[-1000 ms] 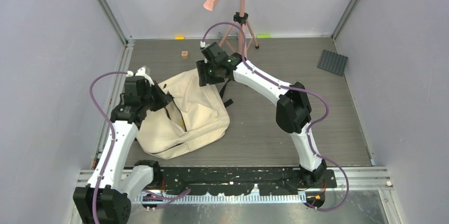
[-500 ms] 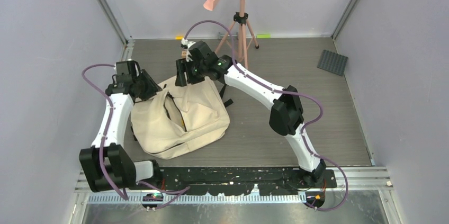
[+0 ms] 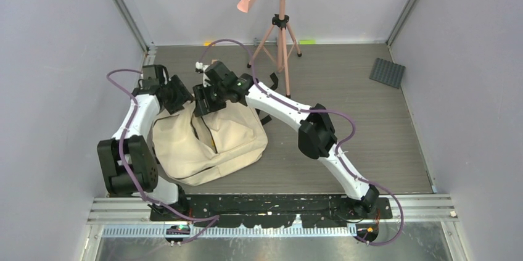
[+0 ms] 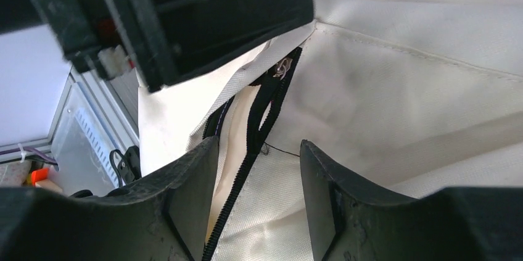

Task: Pack the student bag
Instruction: Zip the student bag at the center of the board.

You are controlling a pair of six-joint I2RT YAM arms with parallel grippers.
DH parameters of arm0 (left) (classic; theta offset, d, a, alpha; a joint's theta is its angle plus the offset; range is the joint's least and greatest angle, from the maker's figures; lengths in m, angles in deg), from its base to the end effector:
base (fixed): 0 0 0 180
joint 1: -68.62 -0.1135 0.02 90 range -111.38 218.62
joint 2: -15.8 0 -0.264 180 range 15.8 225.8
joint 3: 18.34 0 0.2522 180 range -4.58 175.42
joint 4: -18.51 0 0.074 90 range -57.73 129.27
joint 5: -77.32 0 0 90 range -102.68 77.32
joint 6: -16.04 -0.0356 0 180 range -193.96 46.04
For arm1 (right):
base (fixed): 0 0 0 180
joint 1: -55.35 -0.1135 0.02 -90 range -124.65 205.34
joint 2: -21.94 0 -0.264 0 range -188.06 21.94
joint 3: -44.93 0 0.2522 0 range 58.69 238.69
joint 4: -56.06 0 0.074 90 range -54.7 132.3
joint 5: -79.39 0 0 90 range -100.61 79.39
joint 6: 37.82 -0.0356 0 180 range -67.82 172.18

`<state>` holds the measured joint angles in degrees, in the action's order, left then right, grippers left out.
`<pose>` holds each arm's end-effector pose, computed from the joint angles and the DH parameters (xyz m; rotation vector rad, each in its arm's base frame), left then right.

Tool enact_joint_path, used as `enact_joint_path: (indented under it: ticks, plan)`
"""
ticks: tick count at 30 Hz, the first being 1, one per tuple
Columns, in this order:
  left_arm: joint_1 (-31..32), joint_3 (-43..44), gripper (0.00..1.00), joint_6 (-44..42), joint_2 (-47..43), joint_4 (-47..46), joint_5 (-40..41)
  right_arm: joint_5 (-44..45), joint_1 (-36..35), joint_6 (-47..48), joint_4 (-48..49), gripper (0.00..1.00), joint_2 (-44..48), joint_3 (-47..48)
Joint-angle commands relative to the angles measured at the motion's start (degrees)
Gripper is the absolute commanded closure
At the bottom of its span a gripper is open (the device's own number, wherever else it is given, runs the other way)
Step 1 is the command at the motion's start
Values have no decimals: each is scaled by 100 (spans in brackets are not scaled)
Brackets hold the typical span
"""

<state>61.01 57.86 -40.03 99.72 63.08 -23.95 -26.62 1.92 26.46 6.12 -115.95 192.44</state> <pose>0.3068 0.0340 0.2560 -0.8110 2.3768 -0.4363 0.3180 0.4452 0.2626 -0.7444 2.3494 0.9919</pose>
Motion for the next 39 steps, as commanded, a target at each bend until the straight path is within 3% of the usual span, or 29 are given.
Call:
enact_joint_path:
  ticks: [1, 5, 16, 24, 28, 31, 39]
  plan:
    - [-29, 338, 41, -191, 353, -375, -47, -179, -5, -73, -29, 44, -52, 432]
    - [-27, 467, 42, -220, 661, -457, -150, -183, -18, -73, -107, 47, -178, 538]
    - [-29, 630, 58, -240, 1141, -670, -405, -139, -18, 59, -335, 60, -464, 889]
    - [-28, 659, 80, -226, 1272, -712, -538, -265, -27, 86, -255, 74, -534, 959]
    - [-29, 673, 91, -196, 1243, -742, -560, -330, -36, 127, -218, 92, -538, 956]
    - [-29, 666, 100, -149, 1209, -809, -570, -396, -43, 106, -147, 99, -494, 958]
    - [-29, 602, 100, -23, 1154, -1084, -392, -405, -129, -13, 20, 99, 218, 370]
